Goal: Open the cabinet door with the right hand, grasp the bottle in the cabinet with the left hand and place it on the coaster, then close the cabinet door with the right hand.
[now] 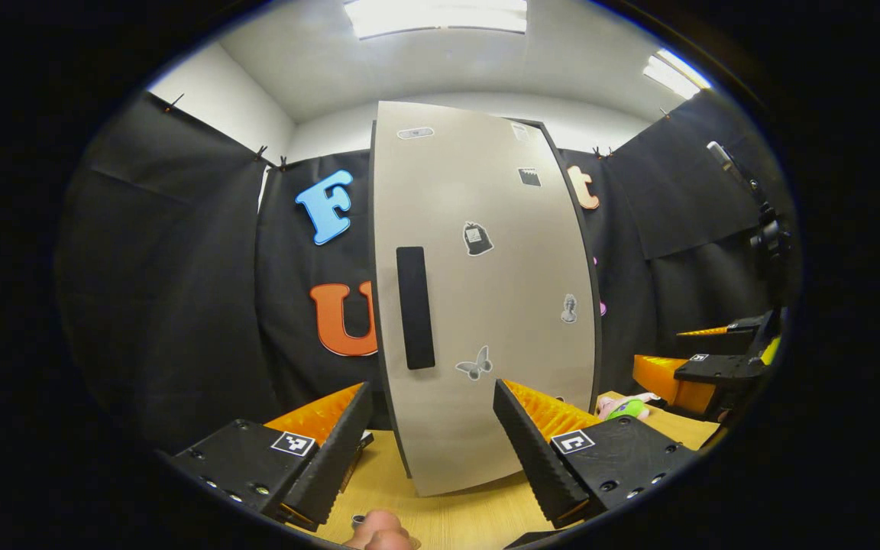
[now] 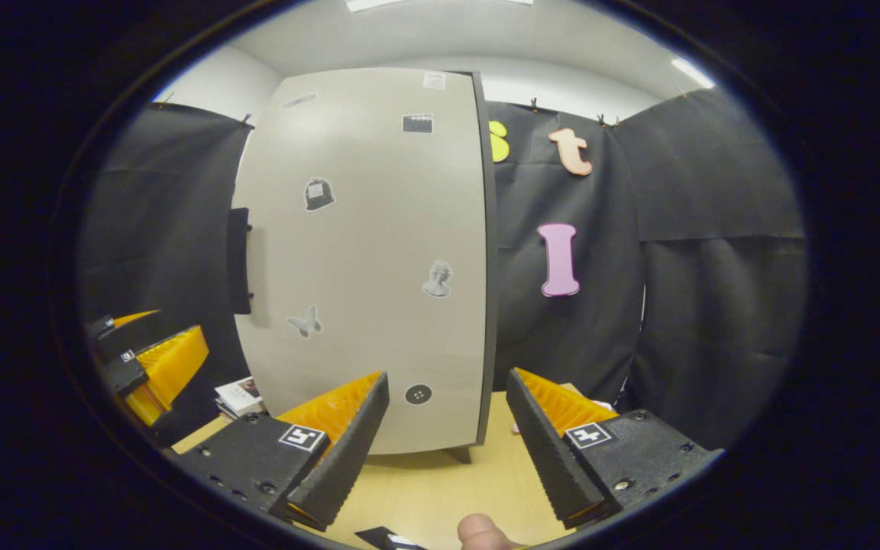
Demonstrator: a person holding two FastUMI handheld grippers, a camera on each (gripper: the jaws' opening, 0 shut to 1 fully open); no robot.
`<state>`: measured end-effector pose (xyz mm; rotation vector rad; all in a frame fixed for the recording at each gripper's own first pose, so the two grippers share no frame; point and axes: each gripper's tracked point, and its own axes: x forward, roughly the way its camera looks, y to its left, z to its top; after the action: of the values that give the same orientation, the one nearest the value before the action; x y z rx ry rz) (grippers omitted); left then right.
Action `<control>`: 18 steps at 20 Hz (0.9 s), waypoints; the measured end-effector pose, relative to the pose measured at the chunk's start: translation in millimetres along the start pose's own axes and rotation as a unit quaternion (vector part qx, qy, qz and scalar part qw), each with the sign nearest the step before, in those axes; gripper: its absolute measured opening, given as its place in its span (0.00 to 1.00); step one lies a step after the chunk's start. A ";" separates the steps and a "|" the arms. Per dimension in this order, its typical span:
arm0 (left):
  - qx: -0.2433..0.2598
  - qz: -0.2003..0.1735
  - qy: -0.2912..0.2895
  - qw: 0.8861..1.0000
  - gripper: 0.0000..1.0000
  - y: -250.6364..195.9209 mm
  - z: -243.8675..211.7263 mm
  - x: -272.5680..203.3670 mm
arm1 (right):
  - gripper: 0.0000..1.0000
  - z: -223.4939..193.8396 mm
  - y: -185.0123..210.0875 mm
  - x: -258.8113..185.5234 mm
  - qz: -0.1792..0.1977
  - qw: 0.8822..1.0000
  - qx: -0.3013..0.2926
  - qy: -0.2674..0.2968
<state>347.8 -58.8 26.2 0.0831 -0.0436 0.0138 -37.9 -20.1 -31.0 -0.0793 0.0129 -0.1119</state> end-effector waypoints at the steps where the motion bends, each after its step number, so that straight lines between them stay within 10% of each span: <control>1: -0.001 0.002 -0.003 1.000 0.96 0.3 1.9 -1.3 | 0.96 1.7 -0.3 1.1 0.001 1.000 0.000 -0.003; 18: -0.025 0.000 0.018 1.000 0.96 -1.9 -6.8 5.7 | 0.95 16.9 -15.3 -7.8 -0.002 0.999 0.016 -0.035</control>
<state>353.8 -60.1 19.4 0.0321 -0.0079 0.0138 -47.0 -33.0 -12.9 -0.0522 -0.0582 -0.1127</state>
